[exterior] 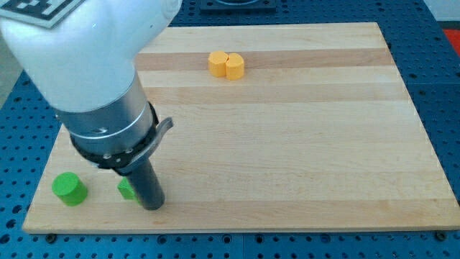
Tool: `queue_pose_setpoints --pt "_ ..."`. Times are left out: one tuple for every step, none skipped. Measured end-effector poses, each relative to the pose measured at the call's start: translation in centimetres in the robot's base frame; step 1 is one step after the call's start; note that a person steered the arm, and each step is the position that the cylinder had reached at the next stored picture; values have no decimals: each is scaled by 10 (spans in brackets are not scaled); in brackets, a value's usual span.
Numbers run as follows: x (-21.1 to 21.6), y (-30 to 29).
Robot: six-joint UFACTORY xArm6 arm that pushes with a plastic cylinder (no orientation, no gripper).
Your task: Move green star into green circle
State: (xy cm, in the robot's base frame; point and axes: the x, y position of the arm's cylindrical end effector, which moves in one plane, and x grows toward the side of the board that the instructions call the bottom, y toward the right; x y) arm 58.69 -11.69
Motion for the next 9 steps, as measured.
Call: queue_pose_setpoints --pt "-16 26" --pt "-18 16" --pt "-18 -3" --pt "-18 -25" --pt "-18 -38" --pt "-18 -51" --pt "-18 -51" --pt "-62 -23" --pt "-104 -19"
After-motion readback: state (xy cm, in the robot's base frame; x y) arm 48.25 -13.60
